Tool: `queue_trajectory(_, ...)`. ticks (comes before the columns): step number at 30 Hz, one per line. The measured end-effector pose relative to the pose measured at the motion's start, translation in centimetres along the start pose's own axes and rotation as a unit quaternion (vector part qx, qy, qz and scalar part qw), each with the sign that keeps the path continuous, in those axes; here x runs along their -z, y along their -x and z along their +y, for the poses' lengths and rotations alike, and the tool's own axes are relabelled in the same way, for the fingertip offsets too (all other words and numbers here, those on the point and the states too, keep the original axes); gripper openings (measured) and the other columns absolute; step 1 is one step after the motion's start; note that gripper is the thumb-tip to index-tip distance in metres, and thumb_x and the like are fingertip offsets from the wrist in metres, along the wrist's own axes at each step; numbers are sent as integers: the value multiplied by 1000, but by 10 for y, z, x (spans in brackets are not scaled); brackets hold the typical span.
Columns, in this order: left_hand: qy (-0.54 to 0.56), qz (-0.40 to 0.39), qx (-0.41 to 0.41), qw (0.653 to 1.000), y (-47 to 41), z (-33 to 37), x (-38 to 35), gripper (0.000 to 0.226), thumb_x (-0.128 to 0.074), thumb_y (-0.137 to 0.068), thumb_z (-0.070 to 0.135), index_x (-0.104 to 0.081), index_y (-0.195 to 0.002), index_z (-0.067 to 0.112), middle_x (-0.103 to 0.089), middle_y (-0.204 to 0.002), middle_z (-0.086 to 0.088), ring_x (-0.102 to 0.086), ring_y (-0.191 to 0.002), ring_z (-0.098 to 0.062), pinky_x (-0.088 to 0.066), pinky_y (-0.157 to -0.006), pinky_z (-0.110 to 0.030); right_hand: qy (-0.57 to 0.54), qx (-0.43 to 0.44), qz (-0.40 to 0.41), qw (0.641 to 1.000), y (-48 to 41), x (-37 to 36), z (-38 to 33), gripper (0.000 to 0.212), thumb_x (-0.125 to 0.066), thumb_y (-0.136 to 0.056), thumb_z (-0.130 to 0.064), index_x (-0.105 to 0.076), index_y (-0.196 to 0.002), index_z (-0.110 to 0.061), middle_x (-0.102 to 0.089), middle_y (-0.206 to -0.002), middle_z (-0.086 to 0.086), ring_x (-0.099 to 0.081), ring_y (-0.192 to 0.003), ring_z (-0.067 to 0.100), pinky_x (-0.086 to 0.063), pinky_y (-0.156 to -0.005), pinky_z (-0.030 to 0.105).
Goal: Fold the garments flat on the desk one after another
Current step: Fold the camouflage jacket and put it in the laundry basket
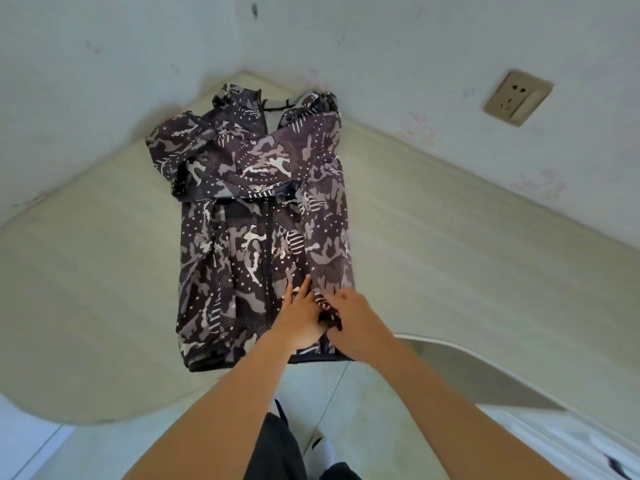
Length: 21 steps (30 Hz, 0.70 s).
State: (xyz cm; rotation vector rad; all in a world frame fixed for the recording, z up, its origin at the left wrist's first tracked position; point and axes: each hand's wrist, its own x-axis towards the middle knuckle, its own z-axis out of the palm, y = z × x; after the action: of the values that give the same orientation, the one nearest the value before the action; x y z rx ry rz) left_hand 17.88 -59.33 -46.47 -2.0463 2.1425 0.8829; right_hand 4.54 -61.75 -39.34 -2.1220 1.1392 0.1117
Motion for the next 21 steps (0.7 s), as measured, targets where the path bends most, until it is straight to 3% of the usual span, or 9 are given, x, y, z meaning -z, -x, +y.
queue_trajectory(3,136,86,13,987,12,-21,11,39,-42,-96,3,-57,-130,12,-34,-153,-7,-22,-145,-25,-14,-121,-40,-115,-19,-44,992,4,1,18,27,-46,-97,-13,-58,-121,-16,-60,-102,-1,-59,-87,17,-49,-87,33)
queue_trajectory(5,195,206,54,957,23,-34,19,33,-42,-95,-2,-67,-113,10,-59,-129,-6,-52,-122,-21,-39,-108,-34,-96,-19,25,995,2,2,28,35,-37,-101,-14,-56,-130,-18,-60,-118,0,-60,-98,18,-46,-91,26)
queue_trajectory(7,179,286,62,939,29,-32,28,28,-45,-97,6,-62,-118,12,-60,-123,-2,-55,-115,-18,-44,-99,-26,-3,35,115,993,-5,-5,37,40,-37,-100,-9,-50,-137,-19,-49,-138,3,-49,-123,20,-39,-105,31)
queue_trajectory(8,149,294,36,943,29,-26,31,31,-46,-98,14,-55,-127,14,-55,-131,0,-50,-123,-16,-39,-104,-26,58,62,122,989,-9,-11,39,45,-40,-100,-10,-42,-143,-21,-39,-148,4,-38,-135,21,-34,-112,36)
queue_trajectory(11,15,190,-32,981,25,-10,27,50,-40,-99,41,-31,-147,29,-21,-157,9,-13,-147,-13,-9,-121,-40,224,68,-22,972,-14,-35,45,63,-42,-100,-33,-9,-153,-30,5,-162,1,7,-148,22,-15,-119,47)
queue_trajectory(13,-60,105,-7,993,26,-18,19,54,-36,-99,49,-23,-149,36,-1,-161,7,5,-148,-16,3,-120,-45,252,56,-67,964,-14,-42,53,68,-43,-97,-46,-4,-152,-38,15,-159,-5,14,-147,19,-6,-120,48)
queue_trajectory(16,-62,38,20,997,34,-30,14,69,-44,-94,56,-10,-151,40,13,-160,4,13,-148,-20,7,-118,-48,198,77,-7,977,-19,-25,55,56,-54,-90,-50,-36,-142,-43,-22,-158,-10,-19,-146,16,-22,-117,49)
queue_trajectory(18,-55,6,8,998,38,-29,14,91,-56,-83,63,-3,-152,37,18,-160,3,17,-146,-23,8,-118,-51,133,55,71,987,-27,-11,53,38,-58,-91,-40,-55,-128,-34,-45,-142,-11,-41,-131,12,-35,-110,42)
queue_trajectory(21,-97,-53,-4,994,46,-29,9,123,-71,-65,67,8,-152,33,26,-157,2,23,-144,-27,10,-116,-57,94,19,97,991,-38,-3,44,40,-52,-96,-35,-49,-136,-26,-40,-146,-6,-37,-134,15,-34,-110,37)
